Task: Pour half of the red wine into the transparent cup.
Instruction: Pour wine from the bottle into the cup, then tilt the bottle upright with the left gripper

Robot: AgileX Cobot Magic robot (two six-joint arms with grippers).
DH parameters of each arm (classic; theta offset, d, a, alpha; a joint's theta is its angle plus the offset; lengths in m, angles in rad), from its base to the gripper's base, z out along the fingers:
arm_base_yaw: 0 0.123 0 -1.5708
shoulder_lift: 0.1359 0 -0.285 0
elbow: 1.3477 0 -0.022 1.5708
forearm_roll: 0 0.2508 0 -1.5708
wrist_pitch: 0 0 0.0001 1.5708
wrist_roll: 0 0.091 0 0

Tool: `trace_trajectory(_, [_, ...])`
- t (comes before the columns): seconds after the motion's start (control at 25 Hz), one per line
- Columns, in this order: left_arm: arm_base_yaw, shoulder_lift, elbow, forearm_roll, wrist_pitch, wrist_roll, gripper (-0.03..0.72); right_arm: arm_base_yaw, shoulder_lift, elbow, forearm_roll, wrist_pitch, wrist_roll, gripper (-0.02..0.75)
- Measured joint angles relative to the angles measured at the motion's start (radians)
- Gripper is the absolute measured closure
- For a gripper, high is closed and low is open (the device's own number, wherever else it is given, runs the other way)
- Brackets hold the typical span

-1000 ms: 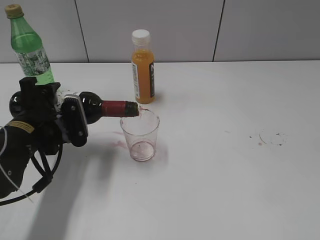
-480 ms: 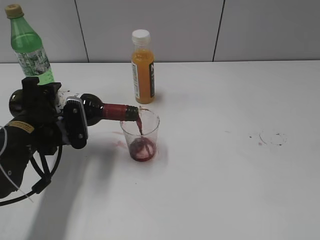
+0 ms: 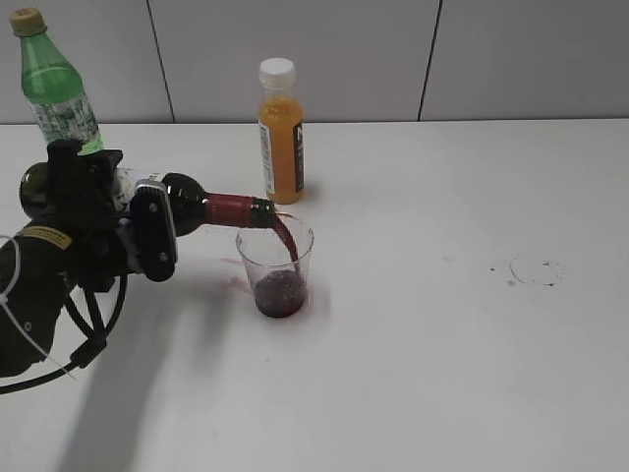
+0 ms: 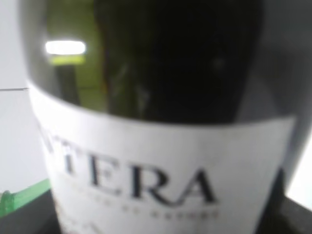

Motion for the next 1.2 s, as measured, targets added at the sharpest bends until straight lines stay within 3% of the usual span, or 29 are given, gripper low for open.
trace_trajectory(1.2, [0.000,0.000,-0.006,0.000,-0.003,0.040,0.143,0.000,0.000,0.000,0.000,0.000,0.001,0.148])
